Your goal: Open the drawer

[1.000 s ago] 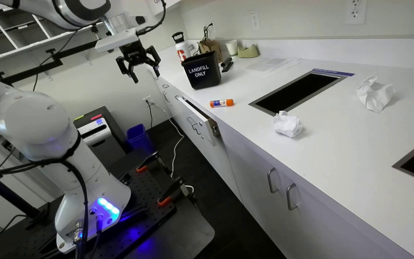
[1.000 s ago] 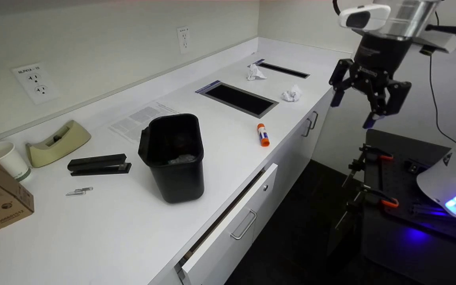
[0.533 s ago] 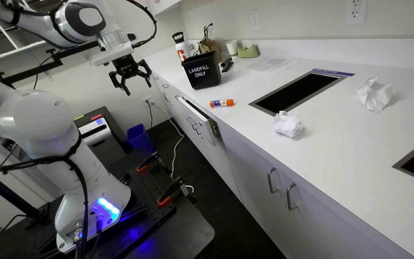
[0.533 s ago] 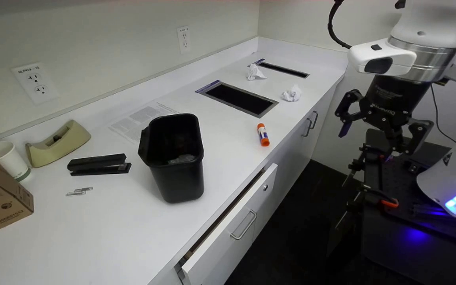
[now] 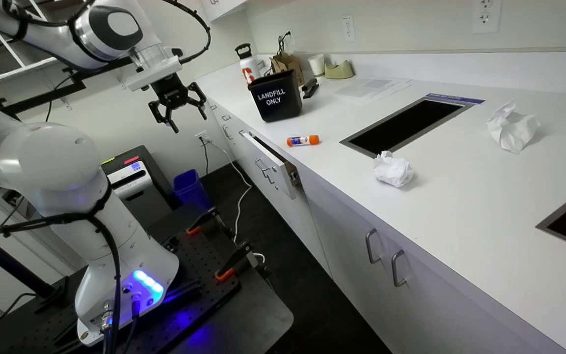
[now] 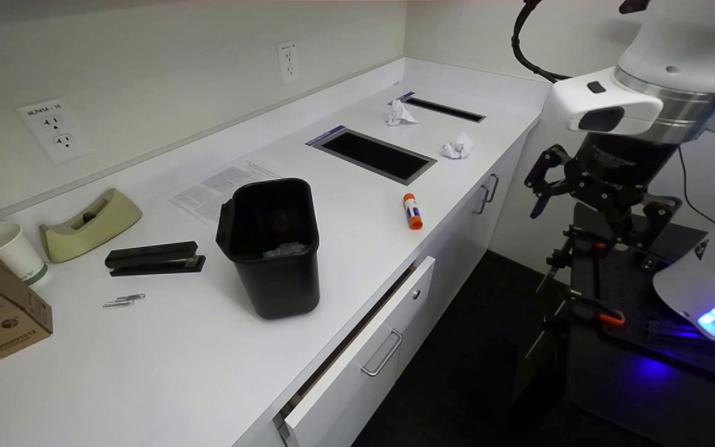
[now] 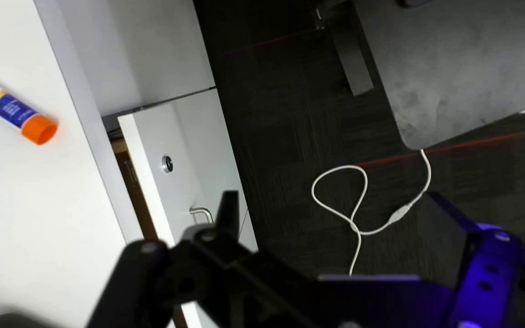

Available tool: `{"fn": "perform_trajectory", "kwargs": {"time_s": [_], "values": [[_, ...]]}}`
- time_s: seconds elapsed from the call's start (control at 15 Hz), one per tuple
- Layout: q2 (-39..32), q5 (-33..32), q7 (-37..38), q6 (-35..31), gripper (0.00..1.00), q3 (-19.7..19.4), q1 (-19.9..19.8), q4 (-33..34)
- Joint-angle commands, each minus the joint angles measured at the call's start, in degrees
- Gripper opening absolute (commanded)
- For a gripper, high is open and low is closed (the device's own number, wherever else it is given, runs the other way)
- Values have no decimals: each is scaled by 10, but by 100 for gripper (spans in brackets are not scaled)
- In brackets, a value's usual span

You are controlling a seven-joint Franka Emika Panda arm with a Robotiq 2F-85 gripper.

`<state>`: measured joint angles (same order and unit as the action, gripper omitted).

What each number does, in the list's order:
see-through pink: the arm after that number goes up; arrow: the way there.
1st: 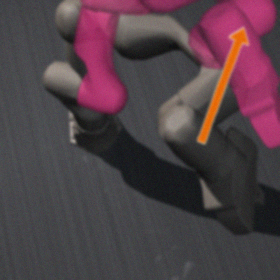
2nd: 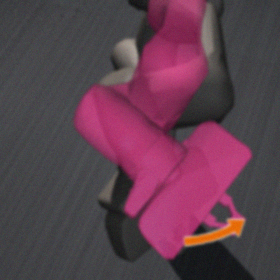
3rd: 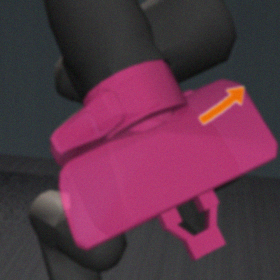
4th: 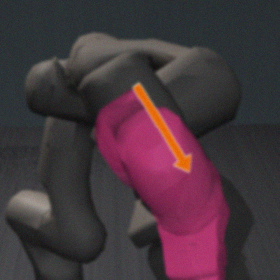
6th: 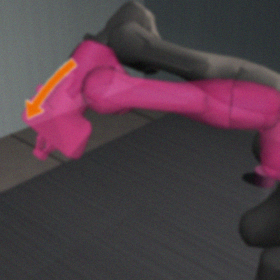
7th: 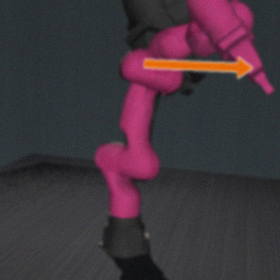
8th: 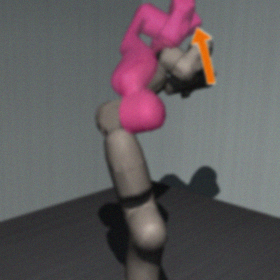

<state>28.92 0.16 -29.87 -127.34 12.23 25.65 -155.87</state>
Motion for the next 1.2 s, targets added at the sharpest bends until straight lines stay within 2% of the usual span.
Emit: {"fn": "perform_trajectory", "kwargs": {"time_s": [0.0, 0.2, 0.4, 0.53, 0.73, 0.8, 0.87, 1.13], "values": [[-90, -72, 32, 6, 100, 62, 12, 50], [-189, -160, 59, -3, 100, 121, 6, 93], [-286, -268, 103, -3, 100, 158, 1, 140], [-350, -348, 142, 1, 100, 164, 7, 168], [-435, -448, 195, -3, 100, 149, 27, 203], [-458, -447, 197, -18, 100, 146, 26, 213], [-405, -422, 176, -7, 100, 153, 20, 178], [-463, -436, 184, -13, 100, 147, 24, 210]]}}
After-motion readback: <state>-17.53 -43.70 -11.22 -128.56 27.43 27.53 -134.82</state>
